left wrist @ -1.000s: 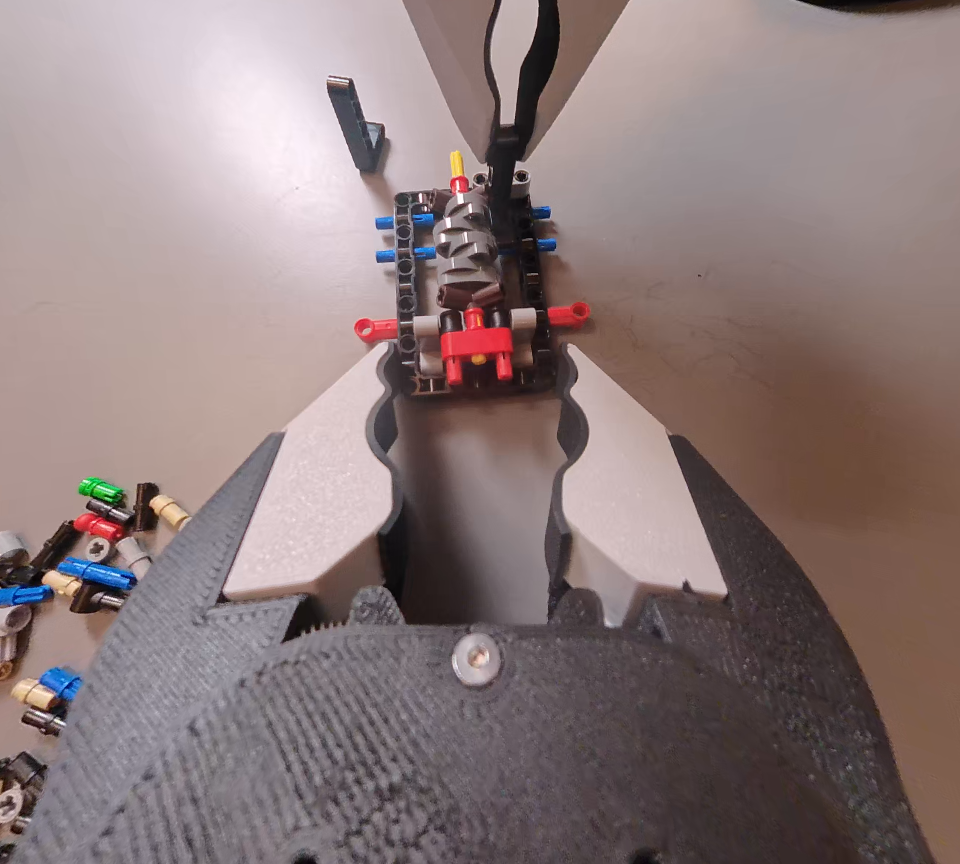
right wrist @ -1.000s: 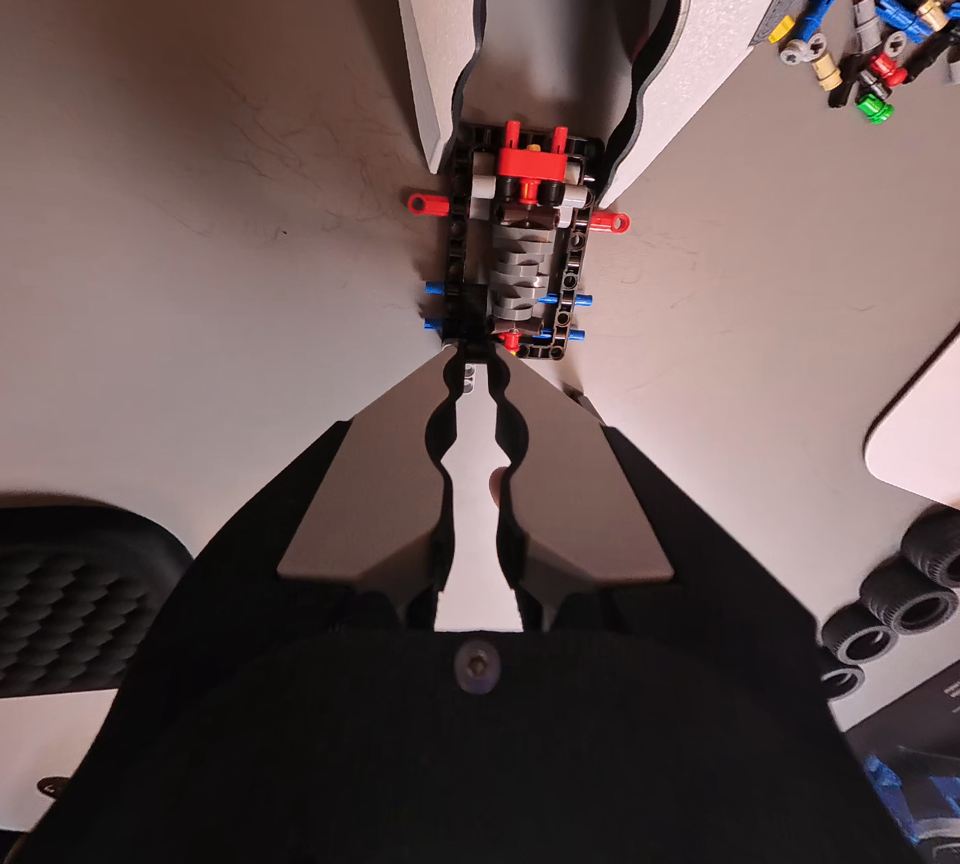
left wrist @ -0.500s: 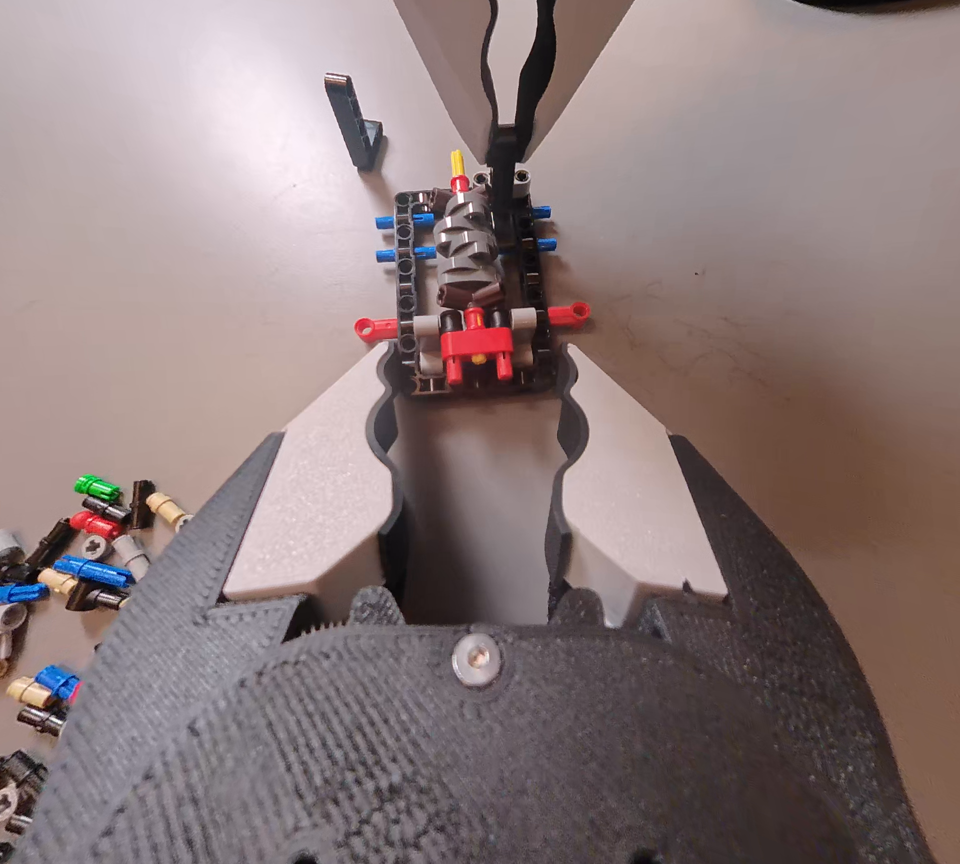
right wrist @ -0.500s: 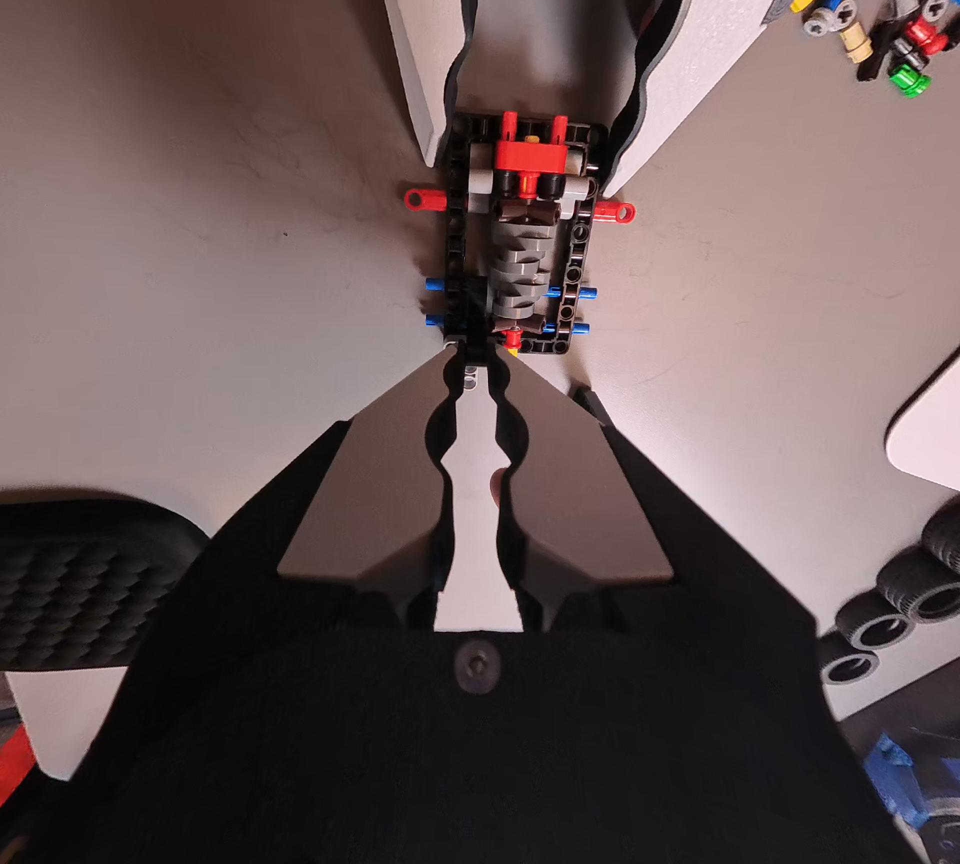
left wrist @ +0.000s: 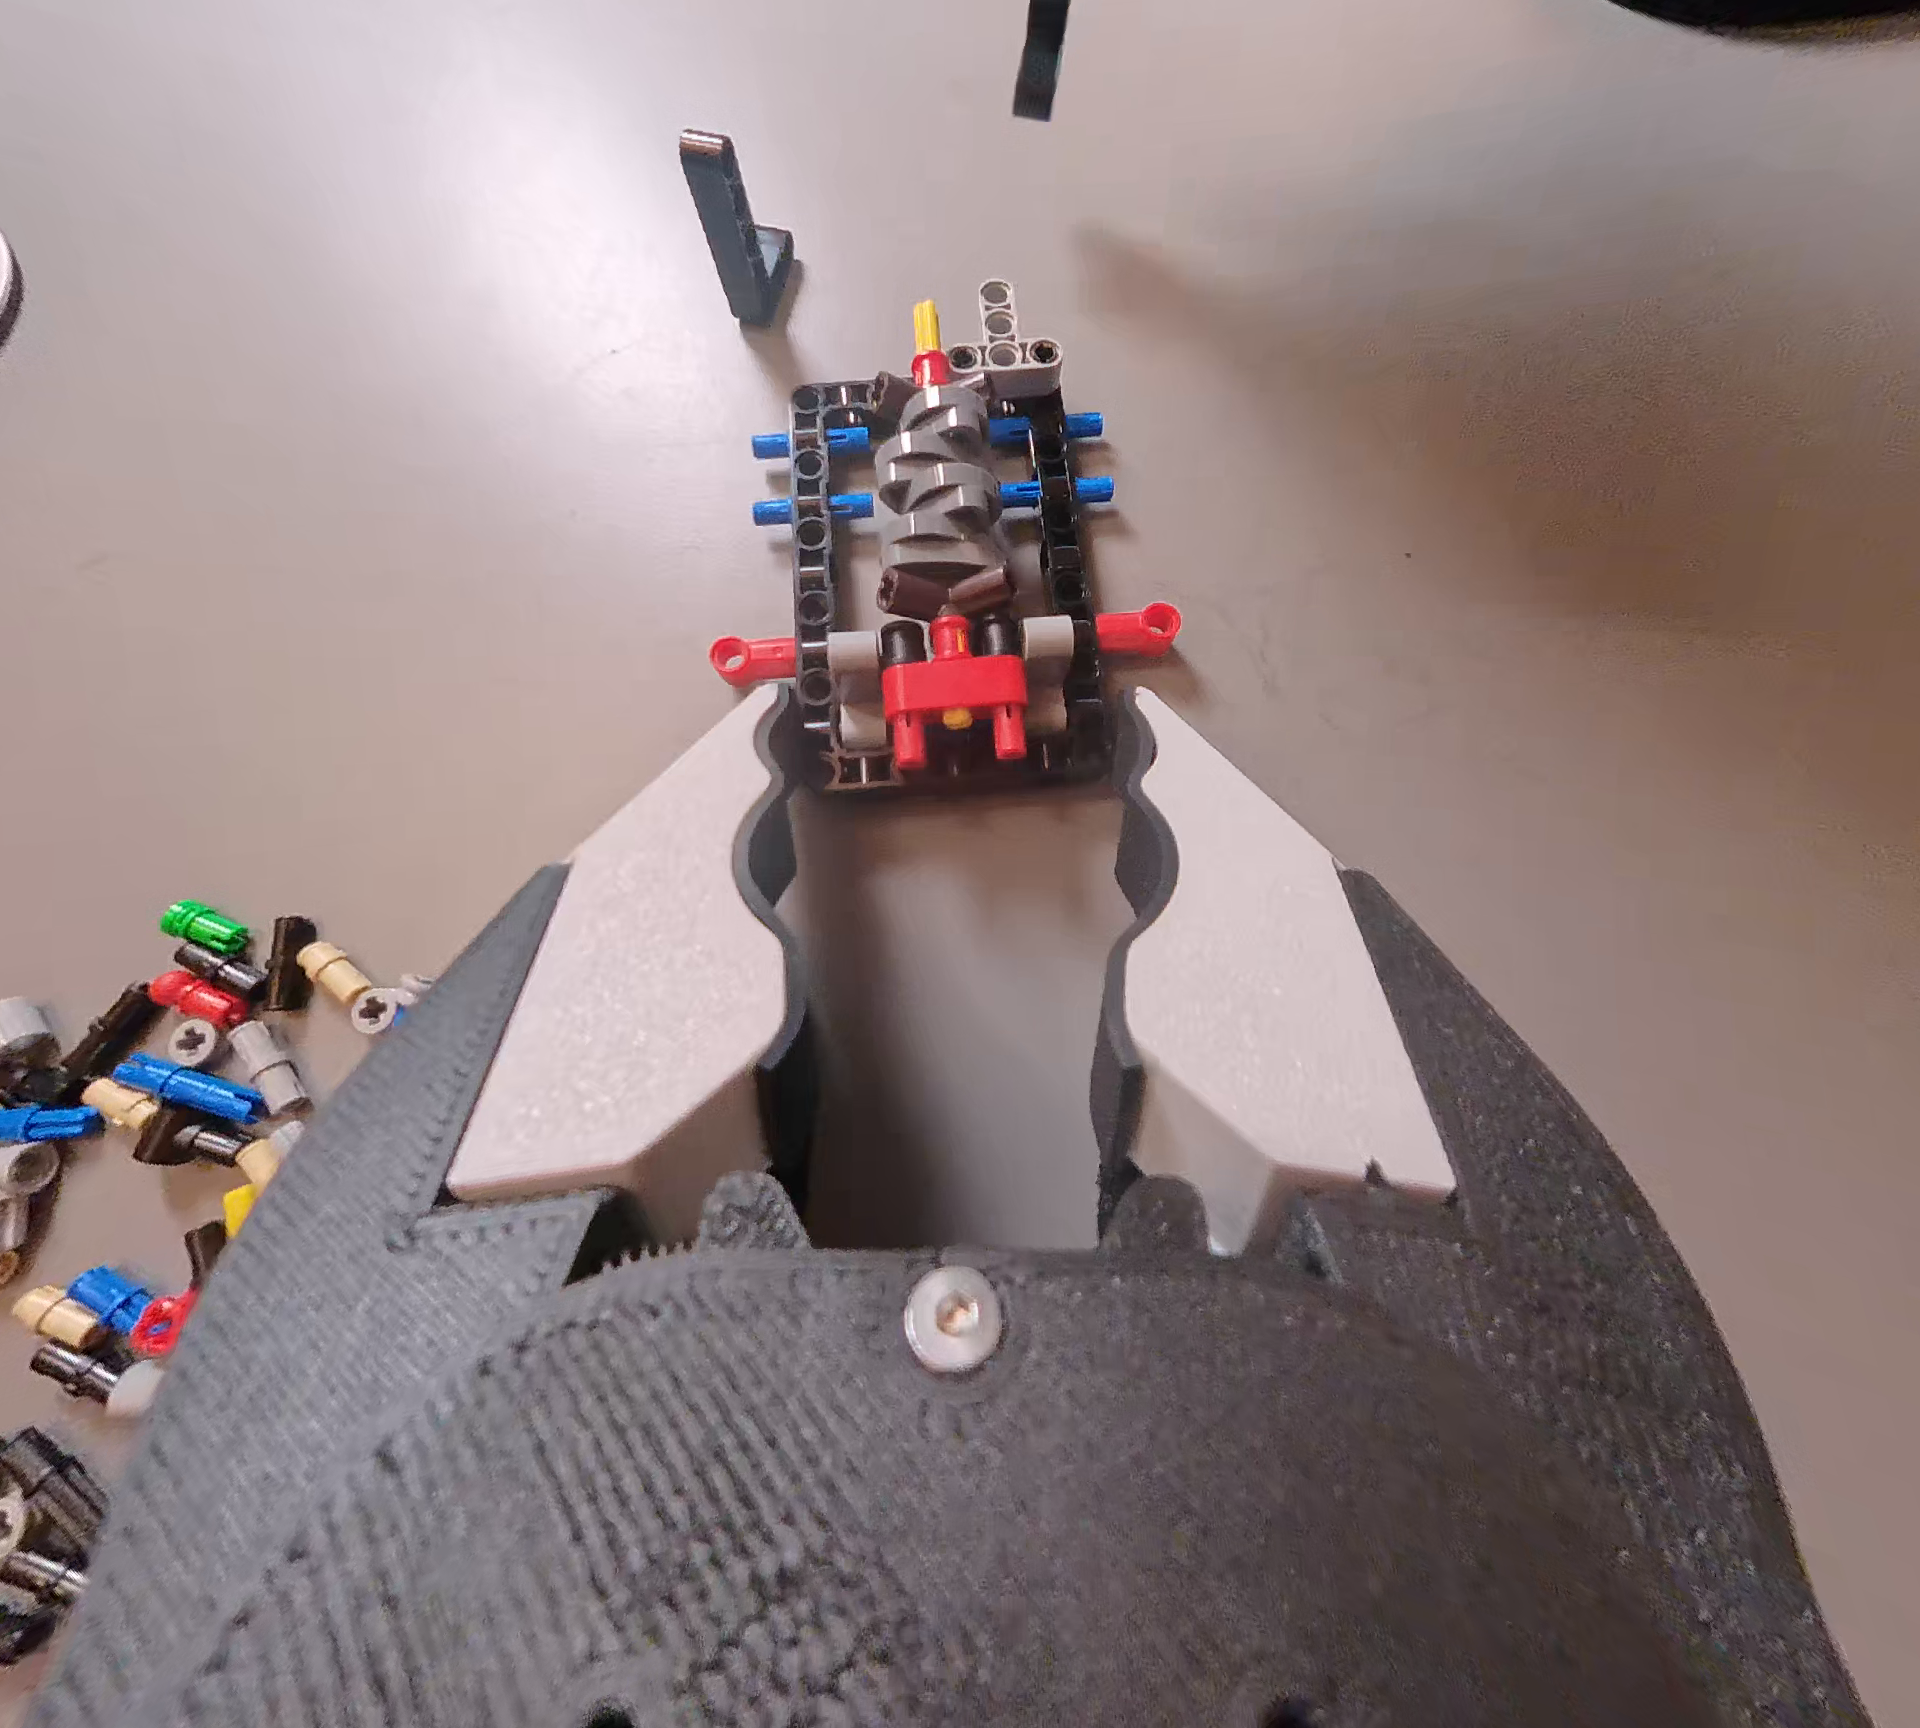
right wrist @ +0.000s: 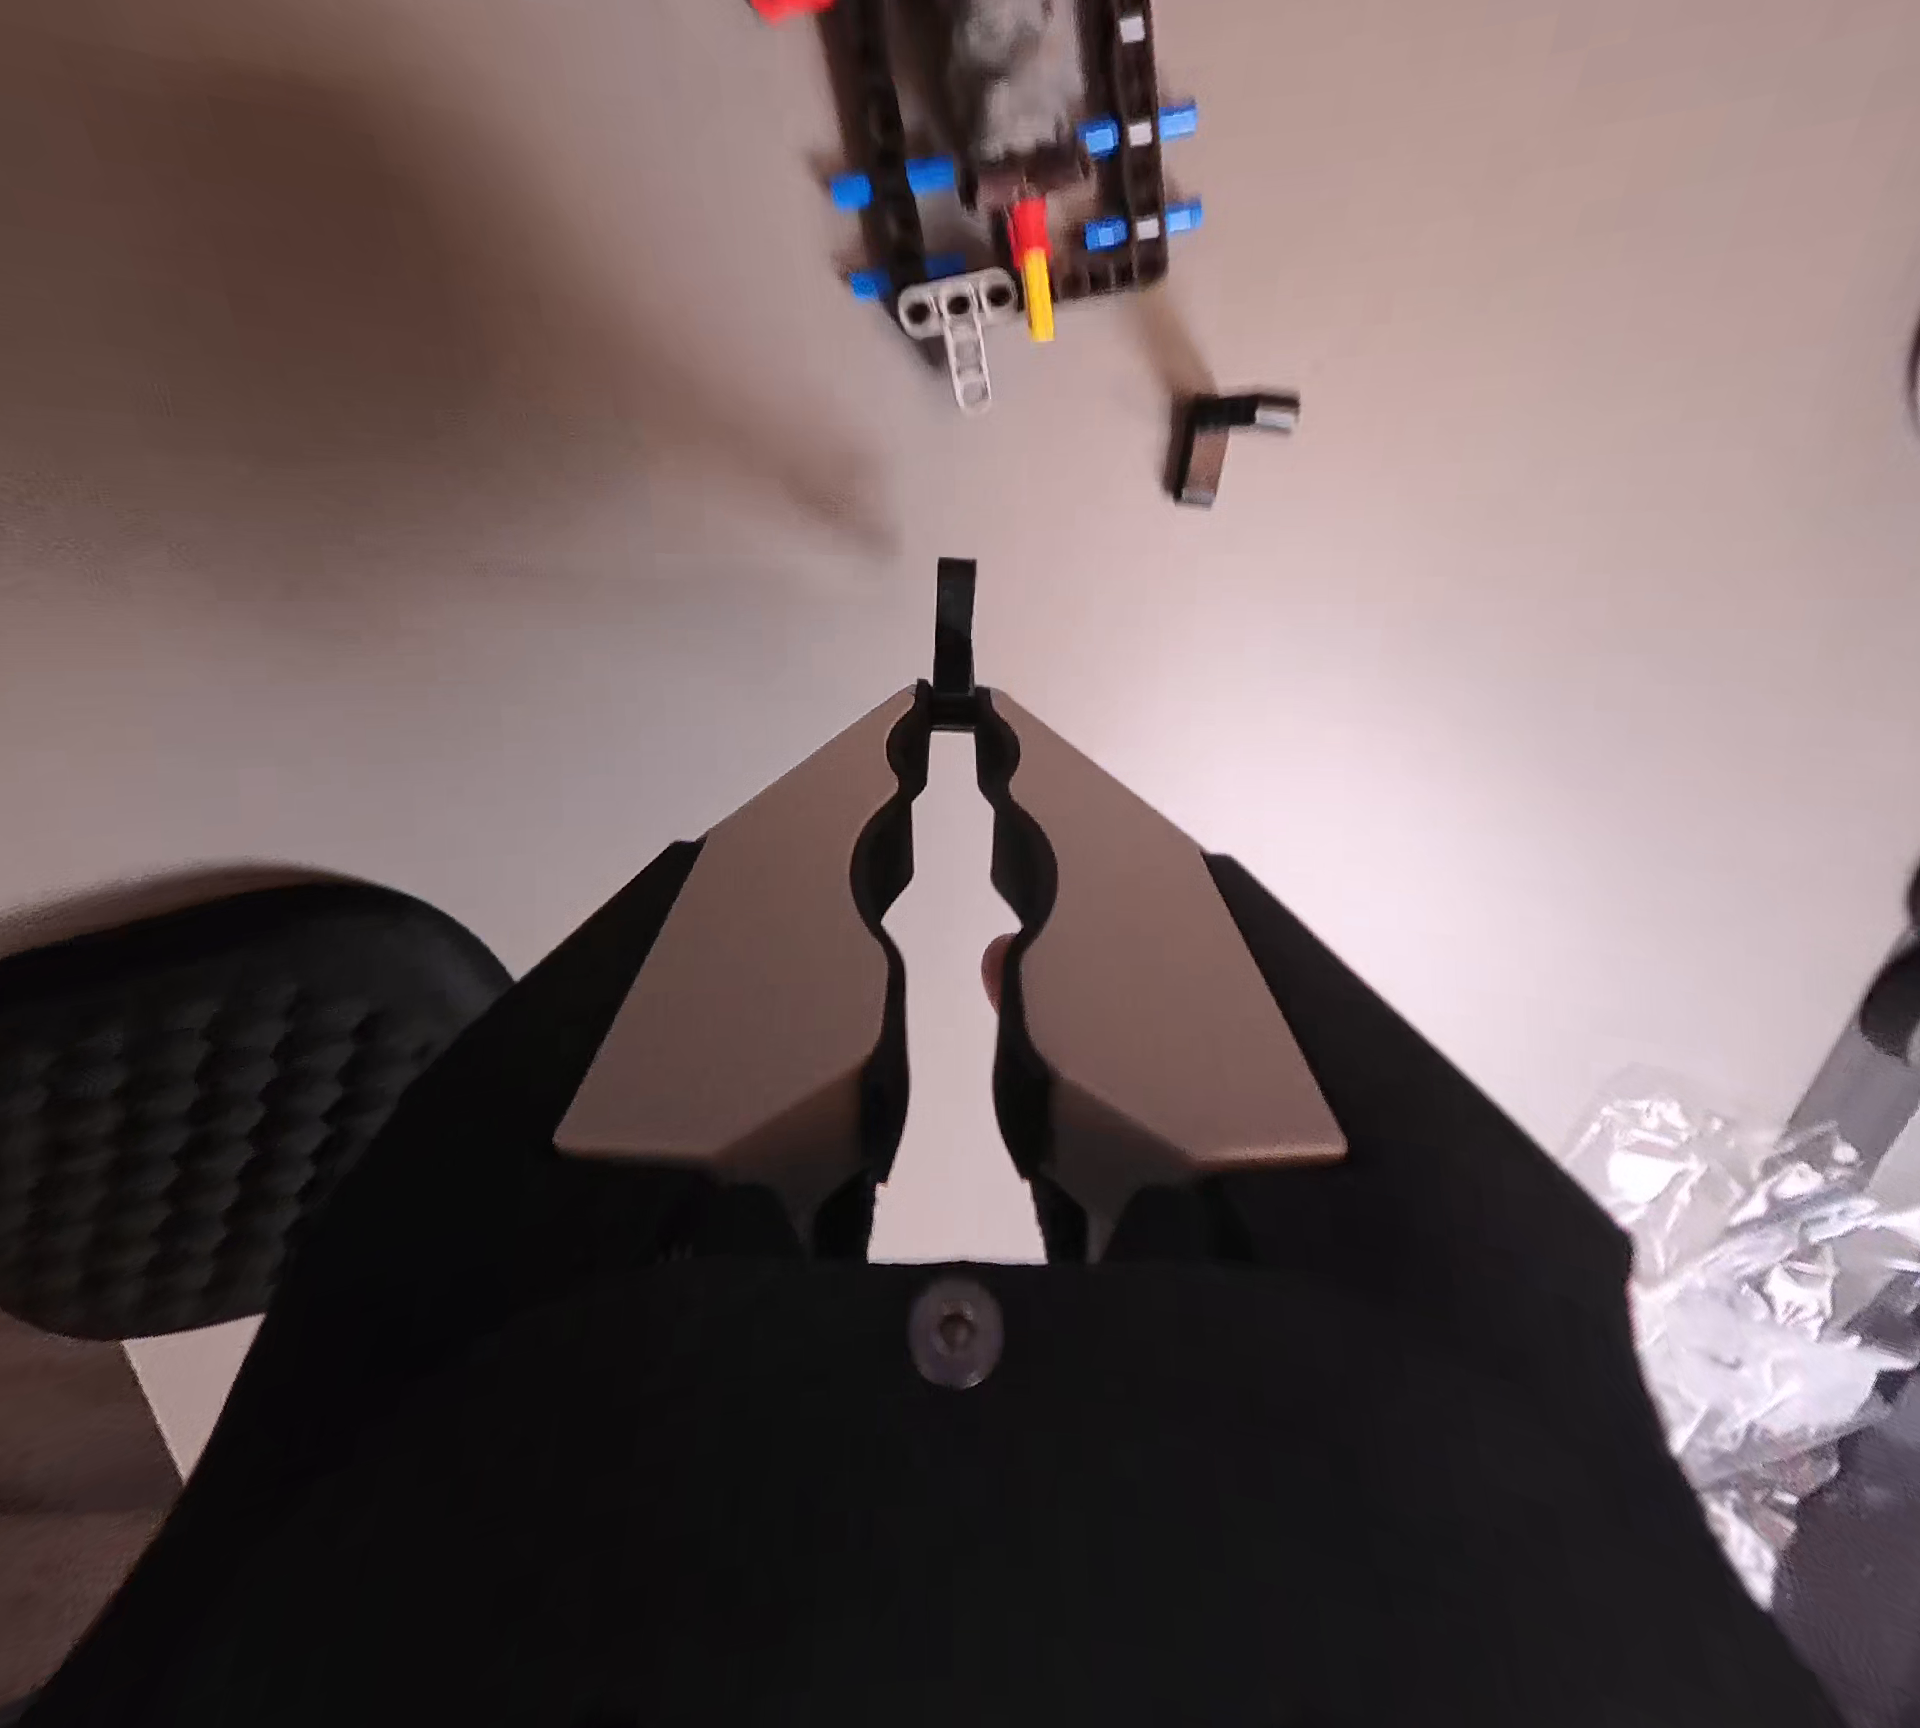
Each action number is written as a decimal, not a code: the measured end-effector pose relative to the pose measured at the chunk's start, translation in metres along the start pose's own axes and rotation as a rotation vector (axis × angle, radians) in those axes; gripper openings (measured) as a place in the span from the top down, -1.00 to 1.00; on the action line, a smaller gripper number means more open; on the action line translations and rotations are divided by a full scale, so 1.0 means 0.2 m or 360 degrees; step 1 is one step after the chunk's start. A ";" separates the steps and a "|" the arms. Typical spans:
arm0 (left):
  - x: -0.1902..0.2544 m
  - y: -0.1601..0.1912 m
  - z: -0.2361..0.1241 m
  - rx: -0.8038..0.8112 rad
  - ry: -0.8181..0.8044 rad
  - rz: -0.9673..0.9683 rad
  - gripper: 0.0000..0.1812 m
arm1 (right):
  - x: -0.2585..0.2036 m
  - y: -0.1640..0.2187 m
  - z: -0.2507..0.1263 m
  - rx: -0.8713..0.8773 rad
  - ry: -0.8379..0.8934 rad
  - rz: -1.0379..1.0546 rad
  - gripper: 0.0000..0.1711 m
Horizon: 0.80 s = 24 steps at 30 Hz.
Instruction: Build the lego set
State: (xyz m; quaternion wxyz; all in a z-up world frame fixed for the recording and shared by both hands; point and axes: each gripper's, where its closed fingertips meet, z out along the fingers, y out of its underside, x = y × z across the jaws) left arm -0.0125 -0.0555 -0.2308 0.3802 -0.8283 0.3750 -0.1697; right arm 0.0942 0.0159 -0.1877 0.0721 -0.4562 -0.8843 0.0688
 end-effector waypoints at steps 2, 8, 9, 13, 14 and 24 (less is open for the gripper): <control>0.00 0.00 0.00 -0.0007 -0.0038 -0.0018 0.33 | 0.03 0.06 0.04 -0.0025 0.0015 0.0040 0.93; 0.00 0.00 0.00 0.0006 -0.0127 -0.0034 0.34 | 0.10 0.09 0.10 -0.0024 0.0045 0.0026 0.93; 0.00 0.00 0.00 0.0006 -0.0125 -0.0037 0.34 | 0.11 0.09 0.10 -0.0016 0.0050 0.0021 0.92; 0.03 0.02 -0.02 -0.0039 -0.0059 -0.0086 0.23 | 0.16 0.07 0.06 0.0045 0.0153 0.0055 0.78; 0.04 0.03 -0.02 -0.0061 -0.0036 -0.0091 0.21 | 0.17 0.05 0.02 0.0113 0.0219 0.0087 0.76; 0.20 0.07 -0.16 -0.0210 0.0331 -0.0057 0.44 | -0.15 -0.18 0.14 0.0800 0.0324 0.0753 0.78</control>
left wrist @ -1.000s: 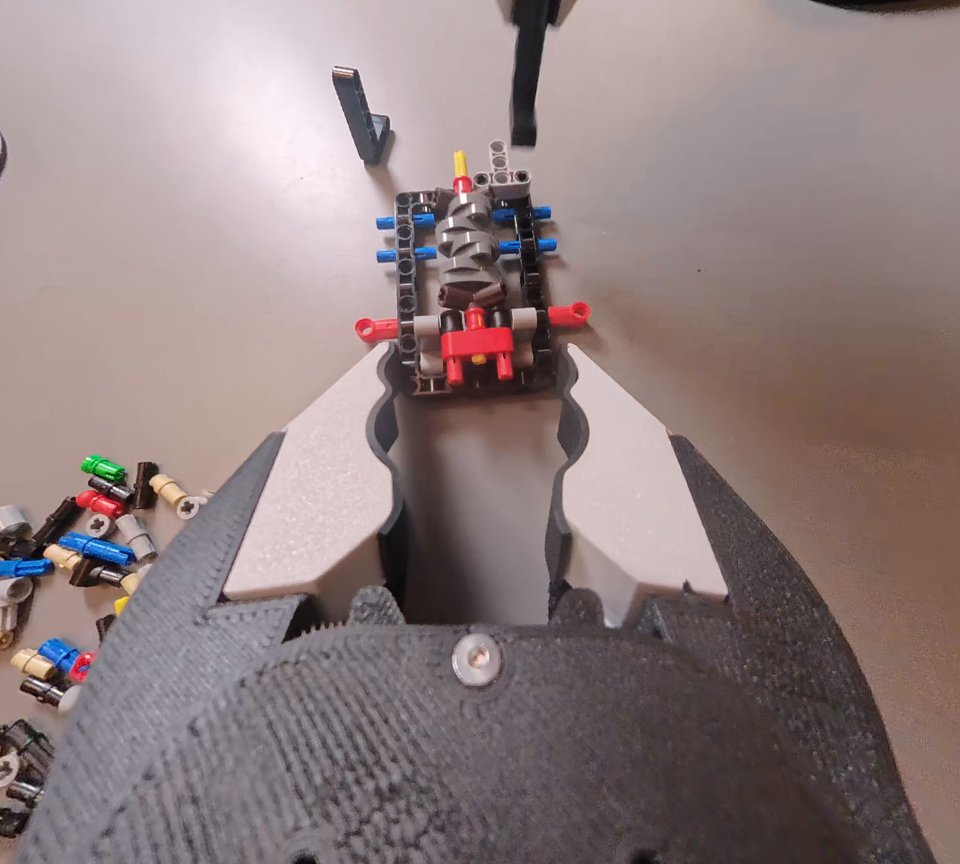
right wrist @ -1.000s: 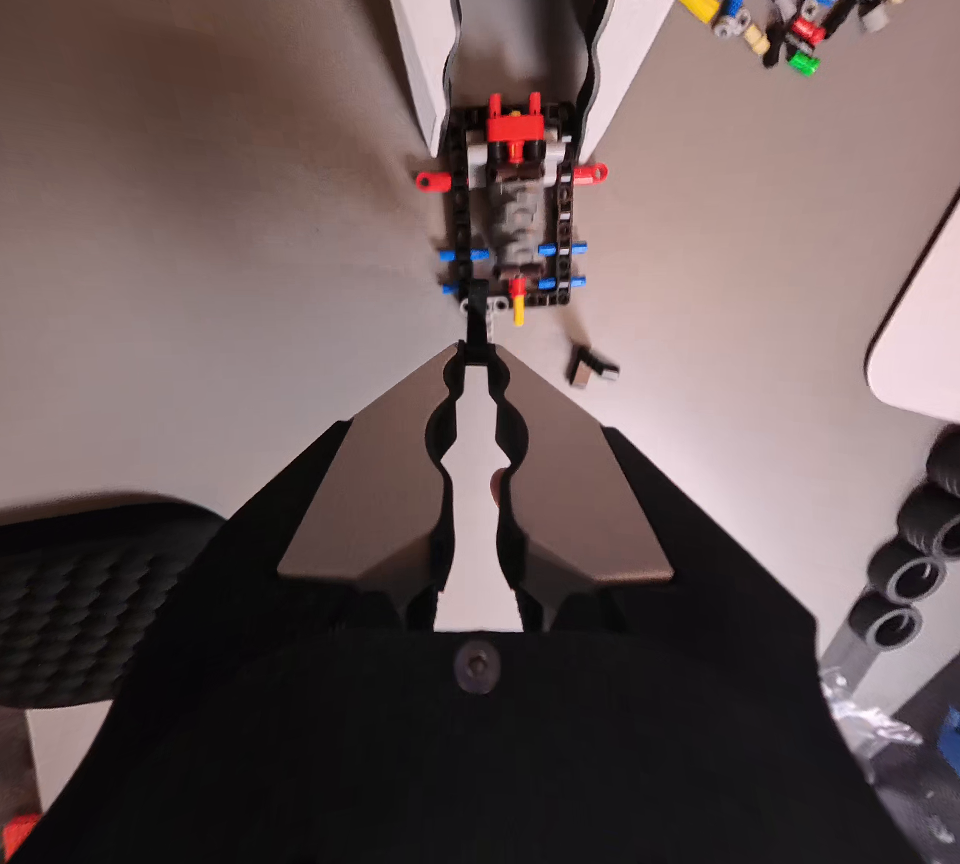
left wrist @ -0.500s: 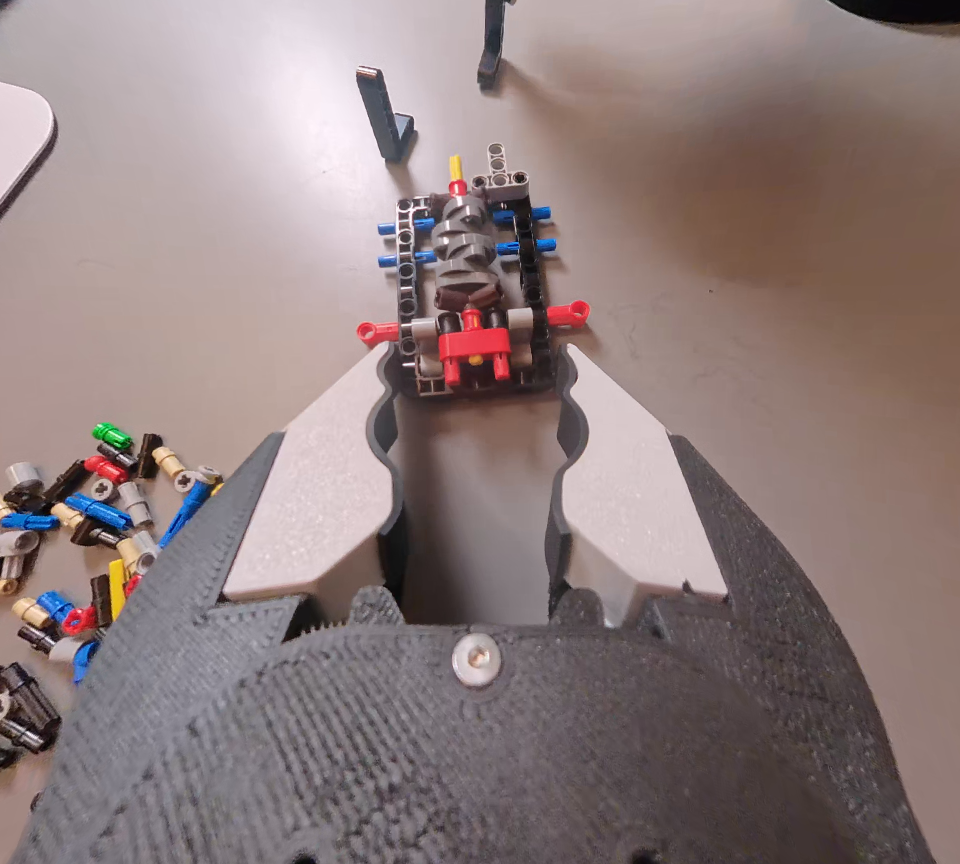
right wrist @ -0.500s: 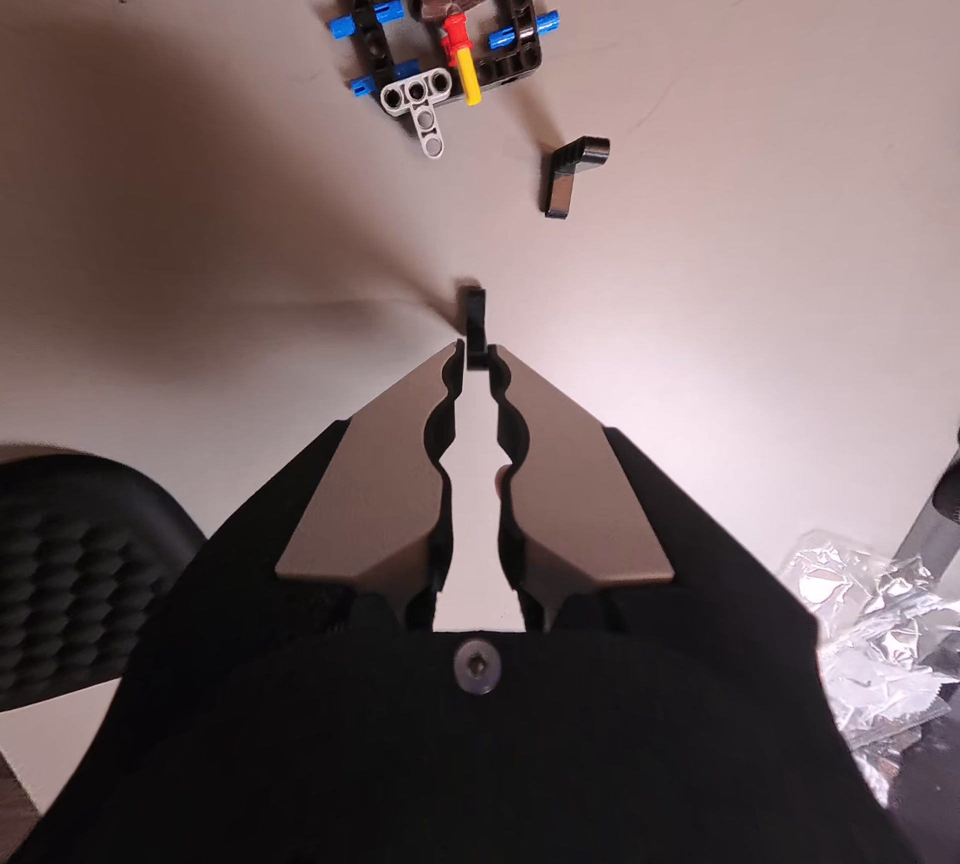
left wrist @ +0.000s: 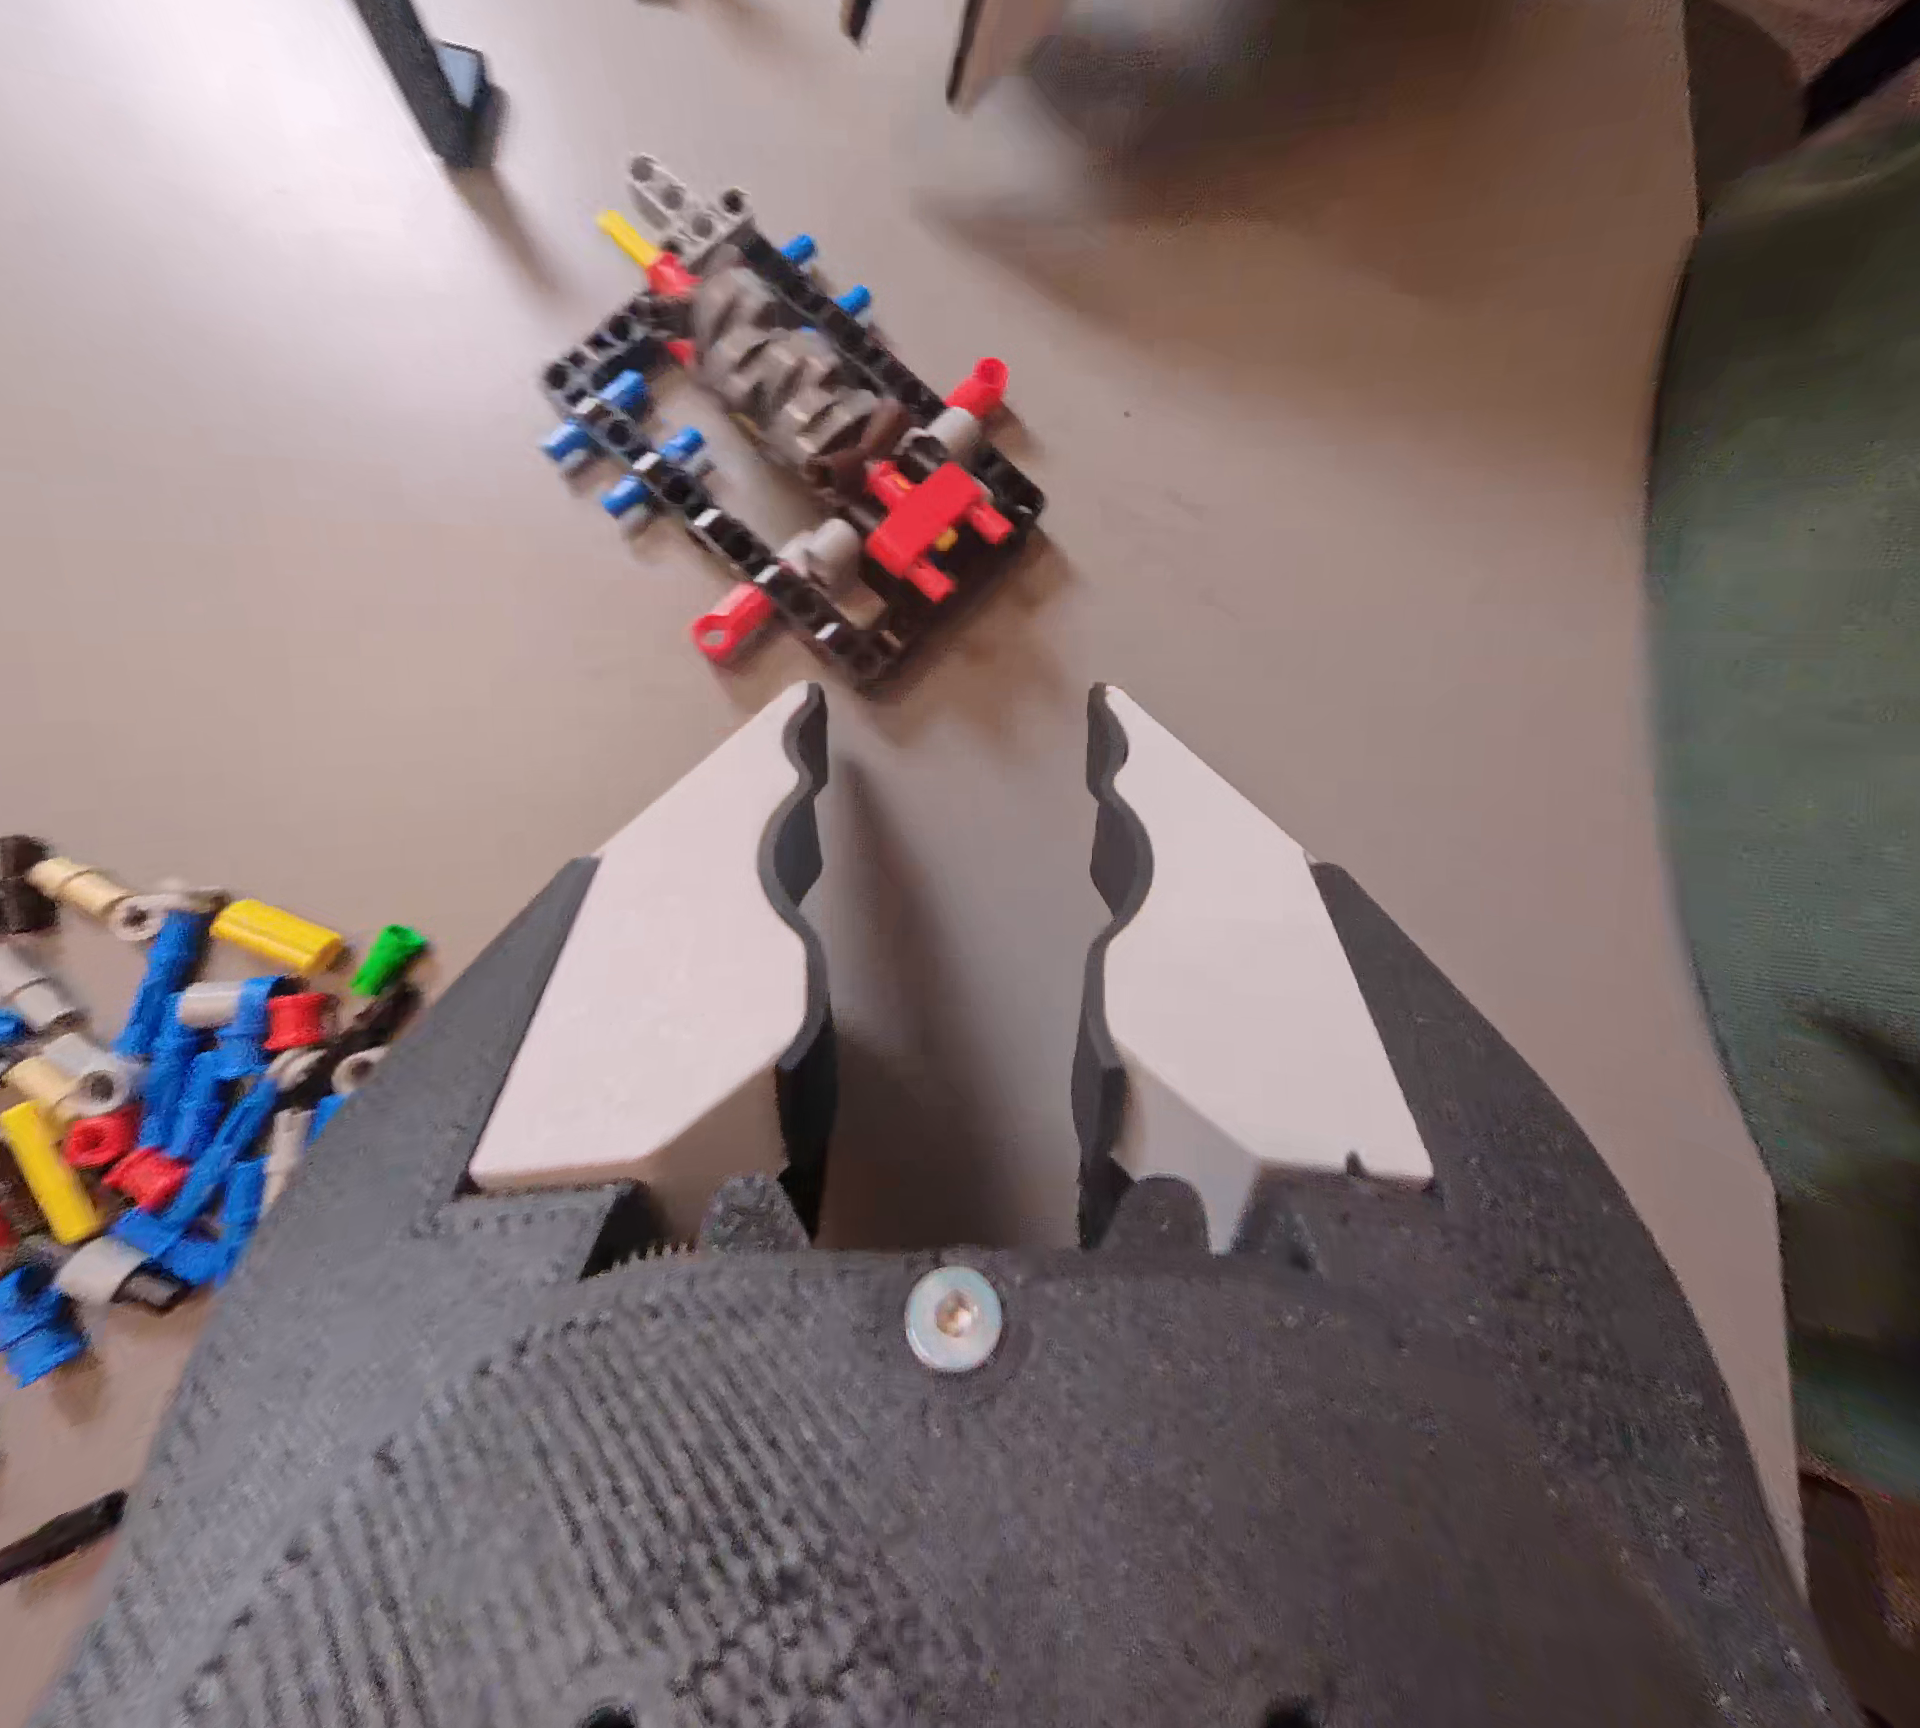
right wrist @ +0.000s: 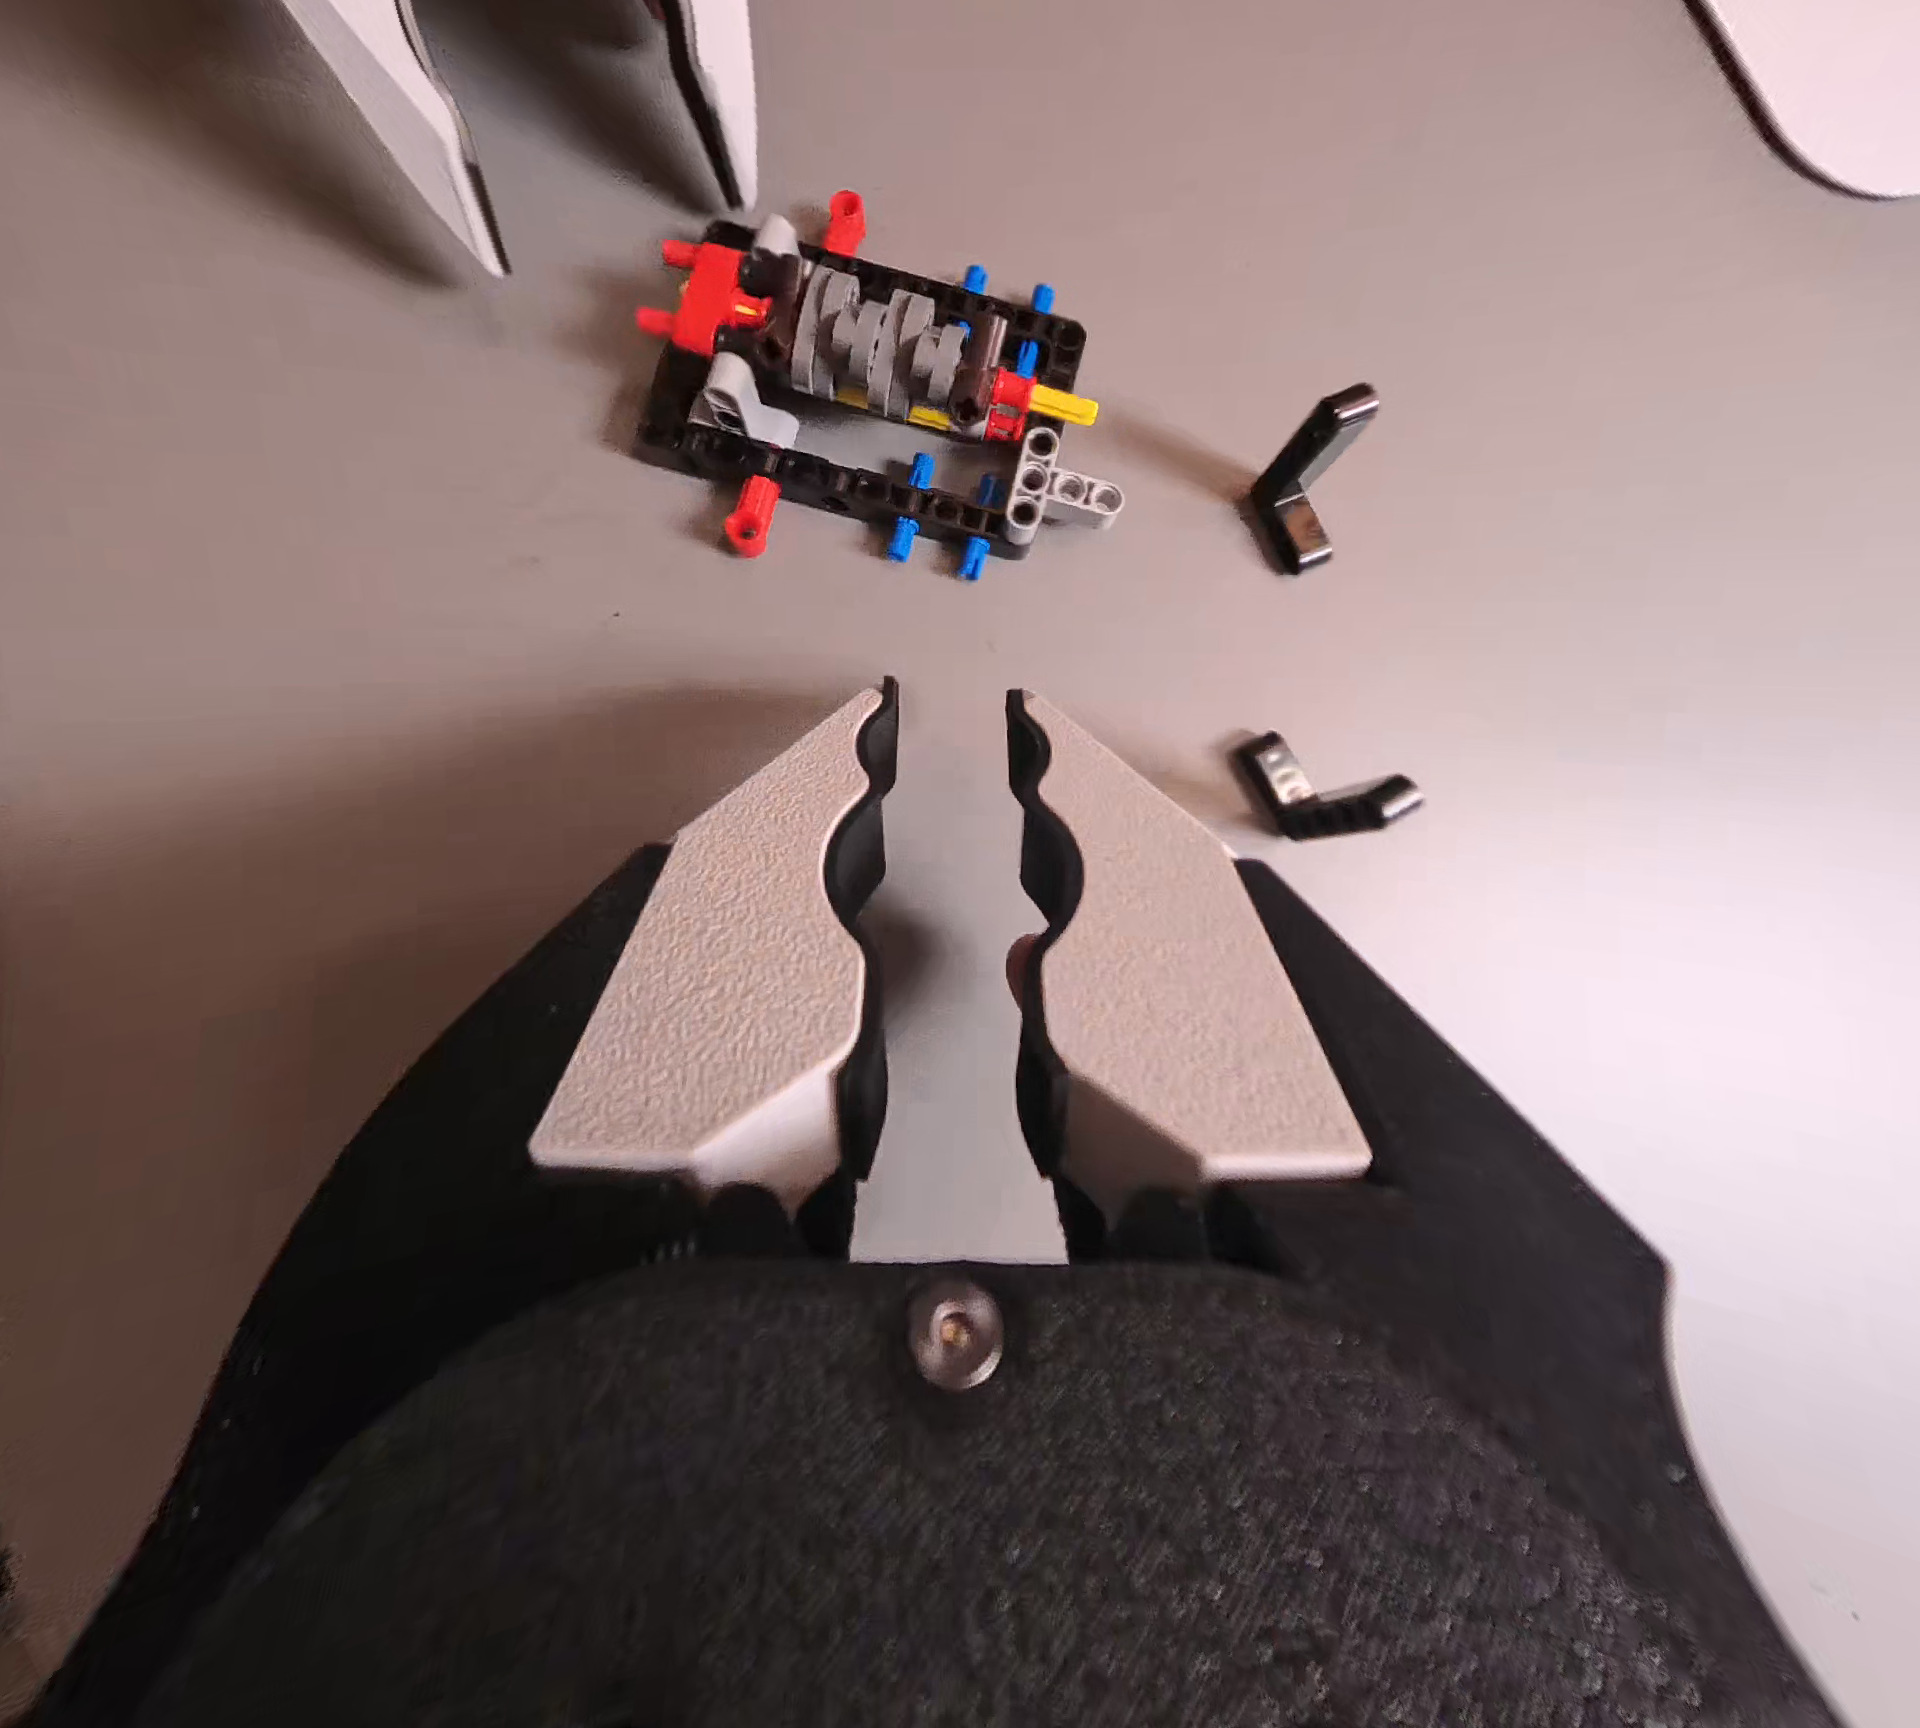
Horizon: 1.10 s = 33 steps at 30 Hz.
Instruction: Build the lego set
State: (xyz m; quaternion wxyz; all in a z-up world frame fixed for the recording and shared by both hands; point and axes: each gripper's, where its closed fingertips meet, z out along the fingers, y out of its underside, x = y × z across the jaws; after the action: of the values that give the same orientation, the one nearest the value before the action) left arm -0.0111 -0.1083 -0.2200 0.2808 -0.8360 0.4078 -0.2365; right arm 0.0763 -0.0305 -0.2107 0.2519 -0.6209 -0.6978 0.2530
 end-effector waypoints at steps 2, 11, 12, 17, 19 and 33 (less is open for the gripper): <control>-0.06 -0.02 -0.02 0.0057 -0.0049 -0.0037 0.46 | 0.02 0.00 0.05 -0.0008 0.0049 -0.0032 0.78; -0.10 -0.02 0.04 0.0079 -0.0168 0.0065 0.49 | 0.04 -0.06 0.19 -0.0134 -0.0029 -0.0096 0.85; -0.08 -0.01 0.05 0.0065 -0.0140 0.0077 0.51 | 0.04 -0.06 0.20 -0.0139 -0.0026 -0.0105 0.86; -0.05 -0.01 0.03 0.0079 -0.0058 0.0110 0.48 | 0.03 -0.07 0.20 -0.0104 -0.0052 -0.0192 0.97; -0.09 -0.05 0.00 0.0167 -0.0092 0.0077 0.38 | 0.02 -0.09 0.20 -0.0034 -0.0069 -0.0275 0.97; -0.03 -0.27 -0.05 0.0627 0.0600 -0.0511 0.56 | -0.12 -0.29 0.05 0.0585 -0.0106 -0.0649 0.97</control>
State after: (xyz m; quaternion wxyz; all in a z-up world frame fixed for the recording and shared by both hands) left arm 0.0085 -0.0787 -0.1789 0.3158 -0.7608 0.2618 -0.5030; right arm 0.0300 -0.0597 -0.1799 0.3830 -0.4027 -0.7587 0.3399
